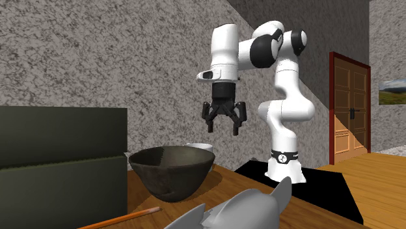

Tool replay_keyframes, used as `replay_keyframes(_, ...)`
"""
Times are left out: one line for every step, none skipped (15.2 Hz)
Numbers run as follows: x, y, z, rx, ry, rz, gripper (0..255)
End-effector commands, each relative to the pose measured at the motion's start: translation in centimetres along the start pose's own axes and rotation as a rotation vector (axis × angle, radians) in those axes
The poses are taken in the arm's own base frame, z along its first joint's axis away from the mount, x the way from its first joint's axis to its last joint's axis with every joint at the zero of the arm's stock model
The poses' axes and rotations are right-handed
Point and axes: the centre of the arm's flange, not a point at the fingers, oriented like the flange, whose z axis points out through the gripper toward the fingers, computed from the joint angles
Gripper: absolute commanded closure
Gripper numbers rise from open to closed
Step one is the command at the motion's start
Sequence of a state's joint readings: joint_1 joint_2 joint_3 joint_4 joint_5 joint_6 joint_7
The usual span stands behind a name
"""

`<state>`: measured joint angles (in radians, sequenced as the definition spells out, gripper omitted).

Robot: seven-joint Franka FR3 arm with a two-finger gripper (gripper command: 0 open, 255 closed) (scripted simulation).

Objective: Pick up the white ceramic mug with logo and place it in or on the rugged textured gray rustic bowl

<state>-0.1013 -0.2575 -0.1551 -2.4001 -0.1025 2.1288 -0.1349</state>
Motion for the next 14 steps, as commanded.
replay_keyframes(1.9,1.8,1.5,-0.003,0.000,0.001,0)
replay_keyframes(2.7,2.6,2.2,-0.004,0.000,0.002,0)
replay_keyframes(3.0,2.9,2.5,-0.004,0.000,0.003,0)
replay_keyframes(3.0,2.9,3.0,-0.004,0.000,0.003,0)
replay_keyframes(3.0,2.9,3.6,-0.004,0.000,0.003,0)
replay_keyframes(3.0,2.9,4.1,-0.004,0.000,0.003,0)
replay_keyframes(3.0,2.9,4.6,-0.004,0.000,0.003,0)
replay_keyframes(3.0,2.9,5.2,-0.004,0.000,0.003,0)
replay_keyframes(3.0,2.9,5.7,-0.004,0.000,0.003,0)
replay_keyframes(3.0,2.9,6.5,-0.004,0.000,0.003,0)
replay_keyframes(2.9,2.9,6.5,-0.004,0.000,0.003,0)
replay_keyframes(3.0,2.9,6.5,-0.004,0.000,0.003,0)
replay_keyframes(3.0,2.9,6.5,-0.004,0.000,0.003,0)
replay_keyframes(3.0,2.9,6.5,-0.004,0.000,0.003,0)
